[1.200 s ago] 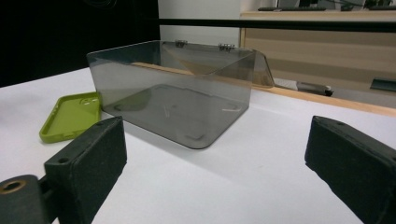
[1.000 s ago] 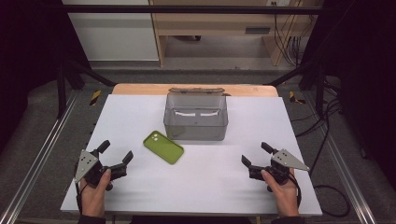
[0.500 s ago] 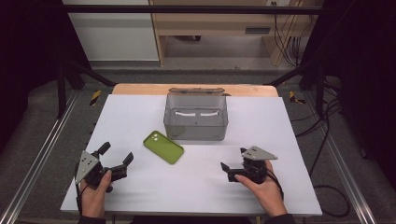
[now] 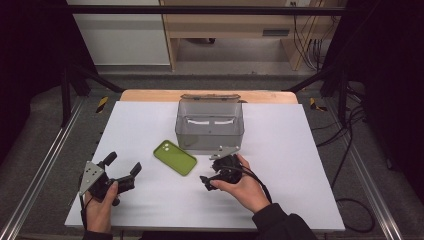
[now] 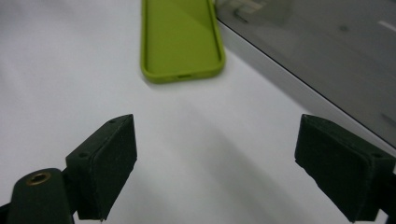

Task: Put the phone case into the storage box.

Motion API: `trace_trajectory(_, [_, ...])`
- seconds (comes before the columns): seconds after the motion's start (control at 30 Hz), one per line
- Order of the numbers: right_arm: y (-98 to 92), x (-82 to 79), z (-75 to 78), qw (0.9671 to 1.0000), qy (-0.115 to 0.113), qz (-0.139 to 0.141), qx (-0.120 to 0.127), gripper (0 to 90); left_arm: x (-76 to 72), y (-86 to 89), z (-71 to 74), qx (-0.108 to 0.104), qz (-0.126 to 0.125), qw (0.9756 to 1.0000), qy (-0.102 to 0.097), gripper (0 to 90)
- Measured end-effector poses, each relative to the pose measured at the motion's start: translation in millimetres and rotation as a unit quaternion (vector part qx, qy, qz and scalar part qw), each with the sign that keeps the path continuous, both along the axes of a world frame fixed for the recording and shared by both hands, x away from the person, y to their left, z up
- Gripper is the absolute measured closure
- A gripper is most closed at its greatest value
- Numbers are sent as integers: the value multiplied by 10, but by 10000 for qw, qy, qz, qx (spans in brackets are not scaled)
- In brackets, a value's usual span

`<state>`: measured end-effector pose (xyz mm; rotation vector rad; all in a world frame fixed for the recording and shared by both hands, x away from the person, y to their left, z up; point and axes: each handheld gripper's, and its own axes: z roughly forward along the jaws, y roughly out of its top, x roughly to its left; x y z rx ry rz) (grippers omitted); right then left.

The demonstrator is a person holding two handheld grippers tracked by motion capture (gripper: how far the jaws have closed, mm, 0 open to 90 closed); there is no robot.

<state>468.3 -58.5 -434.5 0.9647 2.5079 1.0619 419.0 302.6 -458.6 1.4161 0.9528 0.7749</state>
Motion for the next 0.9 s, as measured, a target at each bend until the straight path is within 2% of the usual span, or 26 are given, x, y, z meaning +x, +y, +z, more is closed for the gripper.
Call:
trace_trajectory(0.07, [98, 37, 35, 9999, 43, 96, -24, 192, 4, 25, 0, -58, 45, 10000, 11, 12])
trace_trajectory(0.17, [192, 76, 58, 9998, 111, 172, -67, 221, 6, 38, 3, -33, 44, 10000, 16, 13])
trace_trajectory(0.23, [311, 135, 71, 9995, 115, 242, -174, 259, 10, 40, -1, -93, 60, 9999, 35, 13])
trace_trajectory(0.43, [444, 234, 64, 9992, 182, 291, -187, 358, 19, 60, -3, -121, 86, 9999, 48, 13])
trace_trajectory(0.47, [487, 264, 67, 9992, 172, 320, -156, 419, 23, 70, -5, -141, 118, 9998, 76, 13])
trace_trajectory(0.53, [525, 289, 65, 9994, 162, 316, -54, 480, 26, 77, -9, -145, 134, 9998, 102, 14])
trace_trajectory(0.57, [525, 289, 65, 9994, 162, 316, -54, 480, 26, 77, -9, -145, 134, 9998, 102, 15])
trace_trajectory(0.7, [600, 315, 37, 9994, 86, 324, 64, 604, 30, 85, -13, -144, 169, 9996, 144, 16])
trace_trajectory(0.73, [632, 329, 7, 9994, 49, 330, 94, 681, 31, 89, -16, -169, 181, 9995, 171, 17])
trace_trajectory(0.8, [648, 341, -13, 9993, 30, 348, 121, 717, 33, 91, -17, -181, 189, 9995, 176, 17])
trace_trajectory(0.9, [701, 396, -88, 9992, 106, 341, 170, 814, 35, 98, -18, -217, 192, 9994, 192, 18])
